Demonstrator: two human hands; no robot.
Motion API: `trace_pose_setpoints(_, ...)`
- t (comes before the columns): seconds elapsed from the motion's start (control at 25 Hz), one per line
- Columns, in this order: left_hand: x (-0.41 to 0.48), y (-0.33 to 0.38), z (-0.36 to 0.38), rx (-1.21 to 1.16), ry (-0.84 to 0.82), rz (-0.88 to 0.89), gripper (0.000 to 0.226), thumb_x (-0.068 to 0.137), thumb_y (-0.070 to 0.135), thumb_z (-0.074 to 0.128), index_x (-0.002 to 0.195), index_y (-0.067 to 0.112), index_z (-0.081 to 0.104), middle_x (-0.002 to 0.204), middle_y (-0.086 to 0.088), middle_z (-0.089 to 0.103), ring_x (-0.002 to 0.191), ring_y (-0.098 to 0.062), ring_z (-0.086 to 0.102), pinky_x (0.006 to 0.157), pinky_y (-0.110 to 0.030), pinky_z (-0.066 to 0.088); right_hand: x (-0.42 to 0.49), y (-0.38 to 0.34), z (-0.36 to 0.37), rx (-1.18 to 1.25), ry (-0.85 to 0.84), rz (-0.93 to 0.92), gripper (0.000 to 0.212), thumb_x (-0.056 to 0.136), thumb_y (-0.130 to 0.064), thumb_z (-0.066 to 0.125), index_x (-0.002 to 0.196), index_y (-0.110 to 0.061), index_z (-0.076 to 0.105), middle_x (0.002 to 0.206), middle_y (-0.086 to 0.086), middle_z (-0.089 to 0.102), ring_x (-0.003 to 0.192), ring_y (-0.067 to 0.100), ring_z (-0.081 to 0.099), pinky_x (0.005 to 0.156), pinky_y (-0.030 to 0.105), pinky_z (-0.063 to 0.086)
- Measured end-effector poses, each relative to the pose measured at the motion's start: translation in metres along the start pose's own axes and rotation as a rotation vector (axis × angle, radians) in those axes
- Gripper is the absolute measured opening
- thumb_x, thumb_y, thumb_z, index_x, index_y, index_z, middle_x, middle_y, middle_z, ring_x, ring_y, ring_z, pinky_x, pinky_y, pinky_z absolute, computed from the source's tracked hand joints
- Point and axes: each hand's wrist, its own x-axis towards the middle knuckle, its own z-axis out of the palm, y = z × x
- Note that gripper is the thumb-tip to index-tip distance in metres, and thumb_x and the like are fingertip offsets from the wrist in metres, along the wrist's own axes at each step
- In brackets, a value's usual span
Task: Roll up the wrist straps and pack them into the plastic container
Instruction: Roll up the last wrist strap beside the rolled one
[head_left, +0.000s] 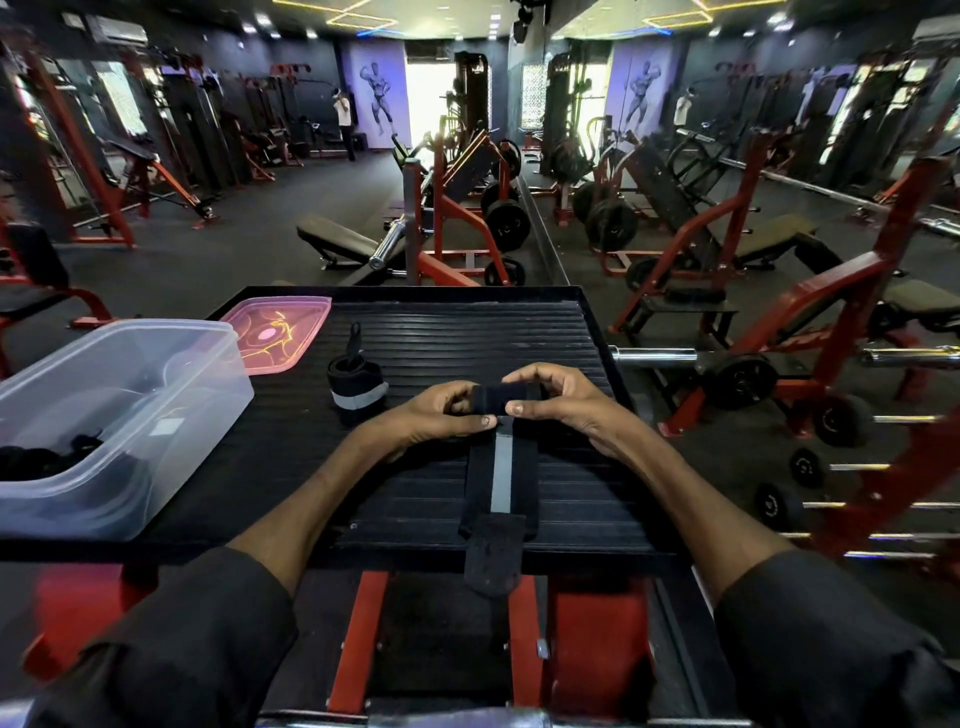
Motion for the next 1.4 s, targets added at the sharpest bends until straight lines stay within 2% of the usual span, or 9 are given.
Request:
trace_pose_setpoints(0.2,0.0,0.006,-0.001,0.017,-0.055,-0.04,0.045,0.086,0.027,0.078,0.127,0.022,0.06,0.125,0.004,0.065,0.116,-0.007,0.061,0.096,-0.019,0.048,0.003,0.005,0.002,-0.07,0.009,-0.066,0.047,0.069,-0.002,0.09,0.112,-0.005,0.07,0.106,0.006,0.071,0.1,0.016,0.066,0.092,0.035,0.055)
trace_pose_setpoints(0.32,0.002,0.002,0.005,0.069,0.063,0.059,0.044,0.079,0.021,0.085,0.119,0.02,0.066,0.115,0.001,0.07,0.106,-0.009,0.065,0.092,-0.023,0.052,0.001,0.002,0.001,-0.083,-0.004,-0.037,0.05,0.068,0.003,0.089,0.113,-0.008,0.07,0.108,0.004,0.07,0.102,0.015,0.065,0.087,0.028,0.056)
trace_pose_setpoints(0.44,-0.003,-0.001,0.011,0.01,0.165,0.135,0.049,0.072,0.015,0.089,0.116,0.016,0.069,0.111,-0.003,0.074,0.104,-0.012,0.07,0.091,-0.024,0.054,-0.002,-0.008,0.0,0.186,-0.033,0.106,0.048,0.081,0.008,0.076,0.123,-0.013,0.065,0.118,0.008,0.069,0.108,0.016,0.067,0.086,0.022,0.055)
trace_pose_setpoints(0.52,-0.006,-0.003,0.013,-0.024,0.2,0.174,0.052,0.07,0.01,0.09,0.117,0.013,0.067,0.112,-0.006,0.074,0.104,-0.015,0.071,0.089,-0.025,0.056,-0.003,-0.011,0.0,0.319,-0.022,0.179,0.043,0.089,-0.002,0.07,0.13,-0.014,0.061,0.118,0.008,0.071,0.11,0.018,0.067,0.09,0.024,0.054)
trace_pose_setpoints(0.72,-0.015,0.004,0.017,-0.011,0.258,0.271,0.053,0.069,0.01,0.09,0.116,0.02,0.067,0.117,0.006,0.069,0.107,-0.01,0.069,0.089,-0.025,0.057,-0.013,-0.013,0.003,0.143,-0.17,0.278,0.038,0.097,-0.035,0.063,0.129,-0.014,0.067,0.124,0.0,0.073,0.123,0.014,0.064,0.105,0.027,0.045)
trace_pose_setpoints(1.0,-0.014,0.006,0.013,-0.078,0.122,0.102,0.053,0.084,0.009,0.078,0.132,0.017,0.056,0.125,0.006,0.066,0.115,-0.004,0.063,0.092,-0.015,0.049,-0.014,-0.01,0.006,0.152,-0.023,0.137,0.042,0.087,-0.013,0.078,0.128,-0.014,0.067,0.105,-0.003,0.074,0.095,0.01,0.067,0.072,0.024,0.048)
trace_pose_setpoints(1.16,-0.016,0.008,0.01,-0.15,-0.02,-0.016,0.05,0.092,0.024,0.071,0.137,0.021,0.051,0.127,0.0,0.069,0.118,-0.008,0.064,0.094,-0.019,0.051,-0.015,-0.01,0.004,0.123,0.001,0.094,0.054,0.076,0.005,0.082,0.126,-0.013,0.069,0.108,0.002,0.074,0.101,0.015,0.067,0.084,0.033,0.053)
trace_pose_setpoints(1.28,-0.014,0.008,0.015,-0.196,0.08,0.012,0.048,0.088,0.025,0.076,0.132,0.019,0.058,0.124,-0.002,0.071,0.116,-0.016,0.066,0.095,-0.026,0.053,-0.014,-0.009,0.011,0.08,0.033,0.068,0.06,0.071,0.013,0.081,0.124,-0.01,0.067,0.115,0.008,0.072,0.107,0.021,0.067,0.094,0.046,0.053)
trace_pose_setpoints(1.4,-0.013,0.003,0.022,-0.19,0.175,0.094,0.045,0.082,0.013,0.081,0.123,0.015,0.063,0.121,-0.009,0.072,0.112,-0.017,0.069,0.094,-0.028,0.055,-0.012,-0.009,0.009,0.13,-0.012,0.087,0.065,0.074,0.016,0.075,0.128,-0.019,0.063,0.124,0.005,0.068,0.11,0.019,0.065,0.087,0.041,0.054)
